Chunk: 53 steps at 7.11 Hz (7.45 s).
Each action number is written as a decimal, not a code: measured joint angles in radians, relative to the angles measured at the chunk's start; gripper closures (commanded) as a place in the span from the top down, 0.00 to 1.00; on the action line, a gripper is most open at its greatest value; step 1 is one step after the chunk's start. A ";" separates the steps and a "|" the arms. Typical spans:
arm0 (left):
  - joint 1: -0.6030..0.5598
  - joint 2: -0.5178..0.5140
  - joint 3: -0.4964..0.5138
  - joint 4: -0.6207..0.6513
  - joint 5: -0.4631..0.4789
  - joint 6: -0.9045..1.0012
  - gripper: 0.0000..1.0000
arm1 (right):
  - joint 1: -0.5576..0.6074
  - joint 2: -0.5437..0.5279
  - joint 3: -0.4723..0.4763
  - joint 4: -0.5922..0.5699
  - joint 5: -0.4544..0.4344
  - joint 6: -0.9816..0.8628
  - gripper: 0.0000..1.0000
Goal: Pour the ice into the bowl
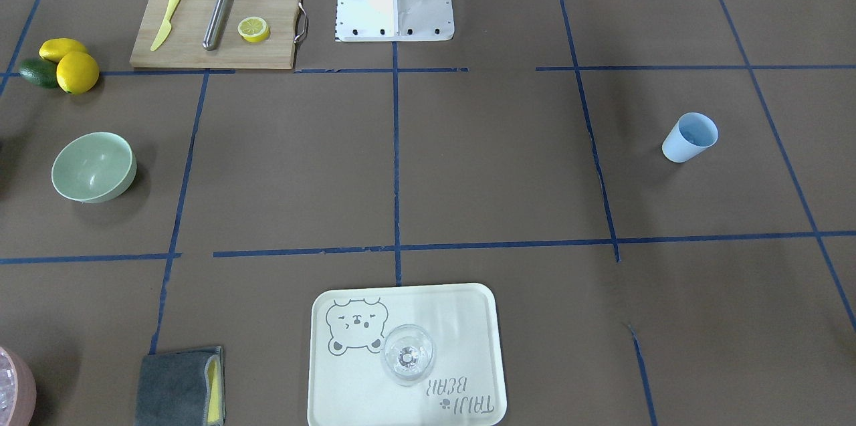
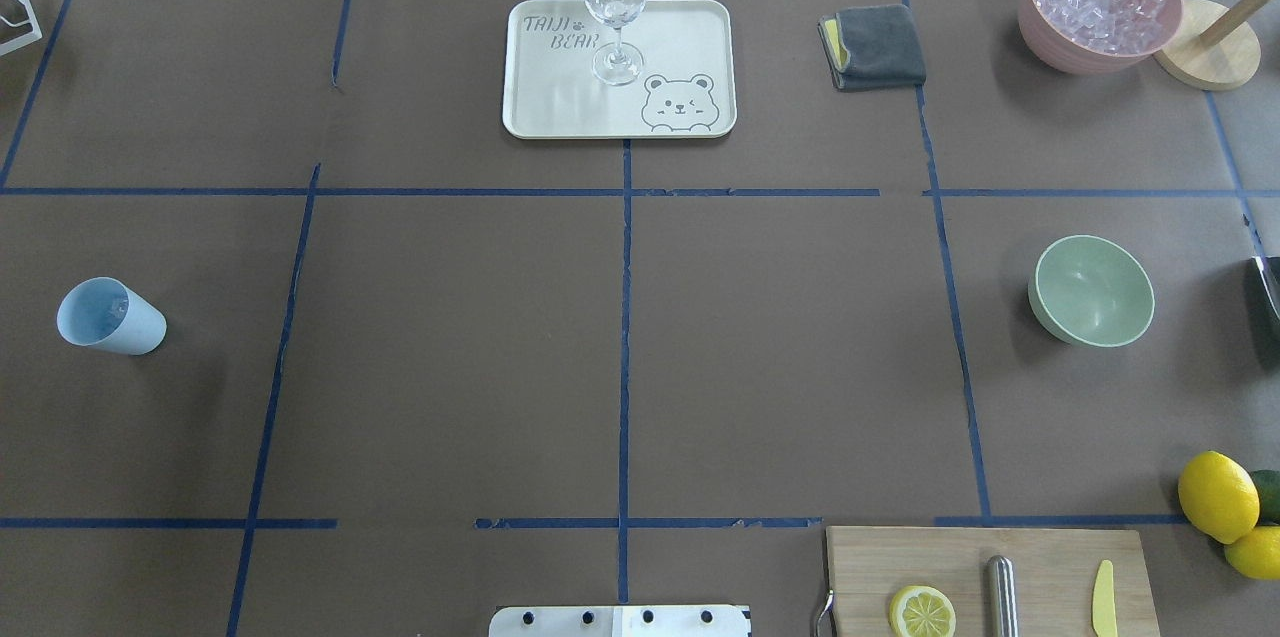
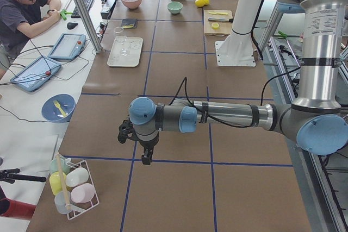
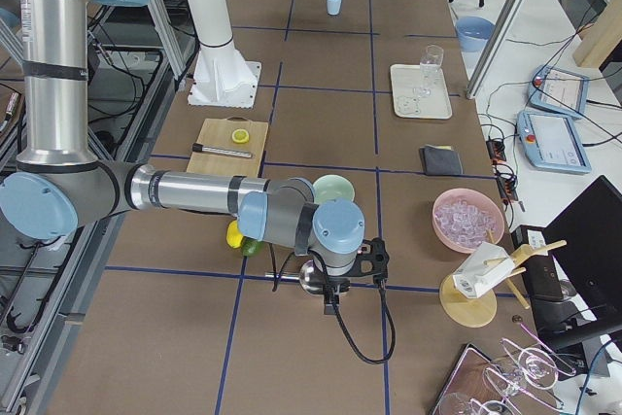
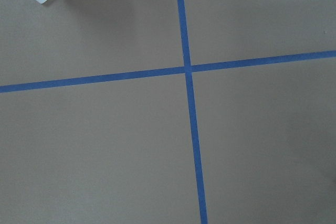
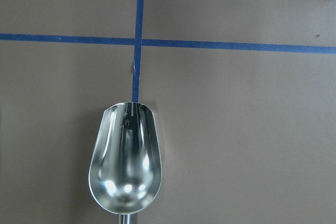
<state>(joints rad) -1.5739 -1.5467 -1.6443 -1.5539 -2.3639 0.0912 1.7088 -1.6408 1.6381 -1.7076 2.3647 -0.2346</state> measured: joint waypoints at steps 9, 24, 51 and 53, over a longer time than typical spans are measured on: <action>0.066 -0.006 -0.064 -0.523 0.008 -0.199 1.00 | -0.200 0.080 0.048 0.109 0.045 0.163 1.00; 0.522 0.401 -0.447 -0.879 0.495 -0.967 1.00 | -0.699 -0.012 -0.092 0.907 -0.062 1.051 0.00; 1.447 0.372 -0.100 -0.996 1.810 -1.701 0.99 | -1.281 1.085 -0.436 0.454 -0.462 1.884 1.00; 1.447 0.325 -0.054 -0.995 1.826 -1.699 0.99 | -1.292 1.086 -0.446 0.467 -0.487 1.884 1.00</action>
<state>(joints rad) -0.1273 -1.2218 -1.6984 -2.5485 -0.5376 -1.6082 0.4169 -0.5547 1.1916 -1.2403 1.8781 1.6493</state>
